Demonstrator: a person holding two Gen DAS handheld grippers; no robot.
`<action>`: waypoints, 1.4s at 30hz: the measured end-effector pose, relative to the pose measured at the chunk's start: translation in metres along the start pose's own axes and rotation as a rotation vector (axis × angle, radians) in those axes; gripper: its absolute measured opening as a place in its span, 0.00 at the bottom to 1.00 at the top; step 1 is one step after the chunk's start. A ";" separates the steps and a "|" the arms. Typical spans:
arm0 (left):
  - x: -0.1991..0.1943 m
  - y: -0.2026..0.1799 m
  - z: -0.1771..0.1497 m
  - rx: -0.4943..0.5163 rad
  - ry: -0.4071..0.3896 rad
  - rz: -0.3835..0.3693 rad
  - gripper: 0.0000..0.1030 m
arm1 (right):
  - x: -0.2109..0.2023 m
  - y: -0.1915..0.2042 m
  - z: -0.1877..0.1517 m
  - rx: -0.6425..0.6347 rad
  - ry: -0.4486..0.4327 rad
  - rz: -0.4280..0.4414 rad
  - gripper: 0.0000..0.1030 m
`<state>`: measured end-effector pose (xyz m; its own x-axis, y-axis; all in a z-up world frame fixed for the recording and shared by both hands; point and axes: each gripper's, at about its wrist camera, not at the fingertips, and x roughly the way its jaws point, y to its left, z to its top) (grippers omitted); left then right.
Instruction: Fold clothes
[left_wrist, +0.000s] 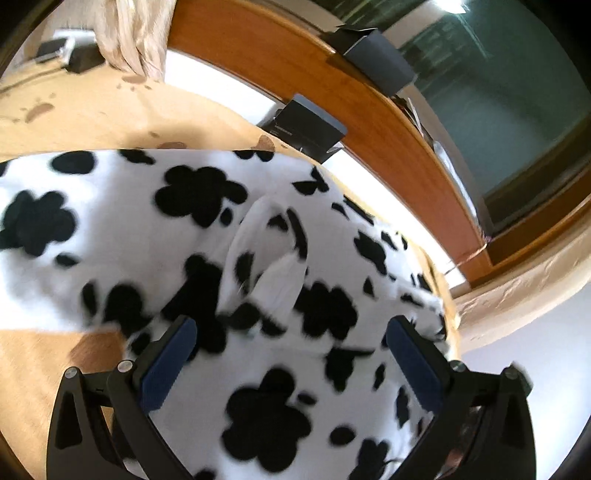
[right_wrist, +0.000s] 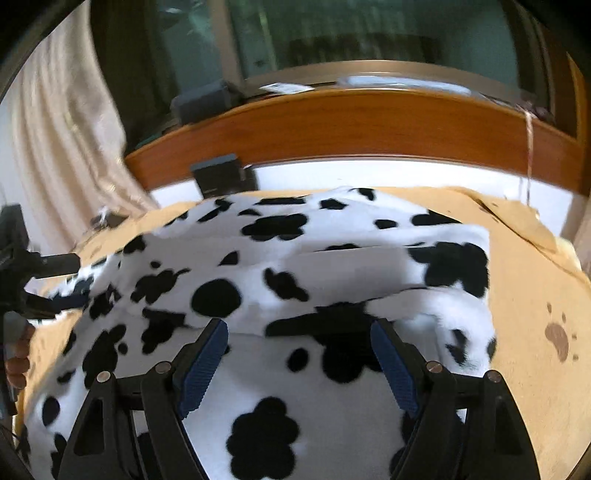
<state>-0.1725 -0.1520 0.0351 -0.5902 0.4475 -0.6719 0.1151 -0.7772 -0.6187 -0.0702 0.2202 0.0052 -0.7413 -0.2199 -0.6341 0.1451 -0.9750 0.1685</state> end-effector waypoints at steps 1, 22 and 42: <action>0.004 -0.001 0.007 0.001 -0.001 -0.018 1.00 | -0.001 -0.002 0.000 0.010 -0.004 -0.002 0.79; 0.082 -0.004 0.051 0.190 0.132 -0.010 0.95 | 0.006 -0.006 -0.001 0.035 0.032 0.041 0.79; 0.024 -0.035 0.065 0.333 -0.072 0.098 0.11 | 0.007 -0.011 -0.002 0.070 0.030 0.032 0.79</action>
<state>-0.2428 -0.1435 0.0673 -0.6456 0.3405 -0.6835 -0.0859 -0.9218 -0.3780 -0.0759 0.2292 -0.0029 -0.7173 -0.2529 -0.6493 0.1213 -0.9629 0.2410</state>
